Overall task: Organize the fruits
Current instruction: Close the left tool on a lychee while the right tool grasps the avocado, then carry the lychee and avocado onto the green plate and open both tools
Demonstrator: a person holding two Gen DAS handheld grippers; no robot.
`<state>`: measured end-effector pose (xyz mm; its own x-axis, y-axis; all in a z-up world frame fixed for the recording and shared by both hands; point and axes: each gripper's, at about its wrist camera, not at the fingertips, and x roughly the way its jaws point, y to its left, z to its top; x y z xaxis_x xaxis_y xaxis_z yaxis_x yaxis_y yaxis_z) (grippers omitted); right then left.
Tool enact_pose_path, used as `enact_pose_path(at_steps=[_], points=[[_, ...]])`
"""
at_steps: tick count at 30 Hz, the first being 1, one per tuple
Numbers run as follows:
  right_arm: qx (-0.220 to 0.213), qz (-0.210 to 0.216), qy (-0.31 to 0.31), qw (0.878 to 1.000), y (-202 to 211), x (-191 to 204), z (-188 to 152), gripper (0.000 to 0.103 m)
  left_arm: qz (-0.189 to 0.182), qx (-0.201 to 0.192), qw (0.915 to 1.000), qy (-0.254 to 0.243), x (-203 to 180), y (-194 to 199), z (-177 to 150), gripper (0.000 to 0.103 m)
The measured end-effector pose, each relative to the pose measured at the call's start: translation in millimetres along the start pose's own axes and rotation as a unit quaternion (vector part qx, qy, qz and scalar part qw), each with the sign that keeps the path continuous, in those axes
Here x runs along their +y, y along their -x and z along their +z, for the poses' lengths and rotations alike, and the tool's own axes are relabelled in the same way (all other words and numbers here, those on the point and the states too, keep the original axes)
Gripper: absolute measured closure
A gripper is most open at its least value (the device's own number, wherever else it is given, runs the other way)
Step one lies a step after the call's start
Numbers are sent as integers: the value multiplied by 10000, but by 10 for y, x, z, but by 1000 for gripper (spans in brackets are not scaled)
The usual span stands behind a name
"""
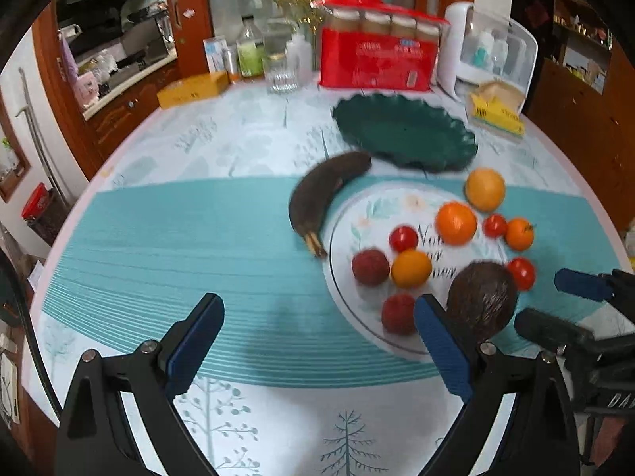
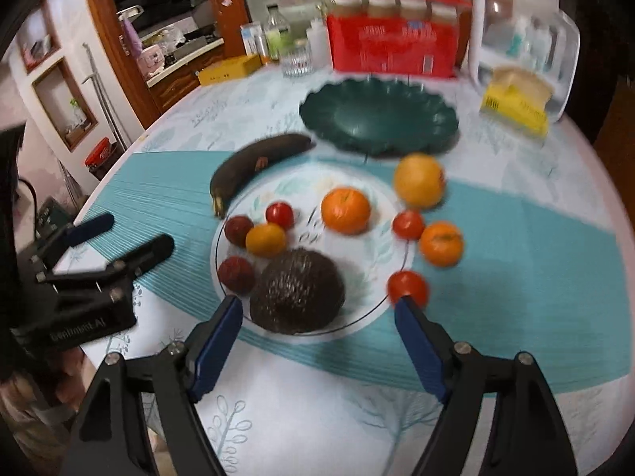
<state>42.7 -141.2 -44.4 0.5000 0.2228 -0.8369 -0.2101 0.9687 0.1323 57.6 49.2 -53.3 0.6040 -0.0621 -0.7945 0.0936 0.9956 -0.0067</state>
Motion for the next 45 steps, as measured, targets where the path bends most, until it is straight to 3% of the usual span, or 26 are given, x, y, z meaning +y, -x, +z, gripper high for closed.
enact_pose_path(at_steps=[13, 15, 17, 22, 27, 34, 36, 45], points=[[544, 440, -699, 9951, -517, -79, 56, 24, -374, 454, 9982, -152, -132, -385, -132, 7], [605, 623, -832, 9927, -584, -102, 61, 27, -360, 480, 9980, -195, -157, -408, -130, 7], [626, 845, -904, 9903, -622, -106, 68, 36, -417, 523, 9976, -187, -176, -435, -123, 7], [587, 860, -834, 9911, -606, -84, 52, 37, -671, 618, 9957, -155, -219, -494, -96, 8], [588, 649, -846, 9926, -515, -230, 1, 38, -808, 780, 9936, -151, -271, -582, -72, 32], [558, 516, -1000, 9921, -424, -433, -91, 38, -827, 858, 9926, -240, -411, -639, -38, 54], [534, 471, -979, 9926, -398, -448, -119, 37, -782, 860, 9926, -351, -480, -633, -37, 72], [492, 444, -804, 9946, -324, -415, -200, 38, -774, 790, 9924, -541, -693, -475, -84, 73]])
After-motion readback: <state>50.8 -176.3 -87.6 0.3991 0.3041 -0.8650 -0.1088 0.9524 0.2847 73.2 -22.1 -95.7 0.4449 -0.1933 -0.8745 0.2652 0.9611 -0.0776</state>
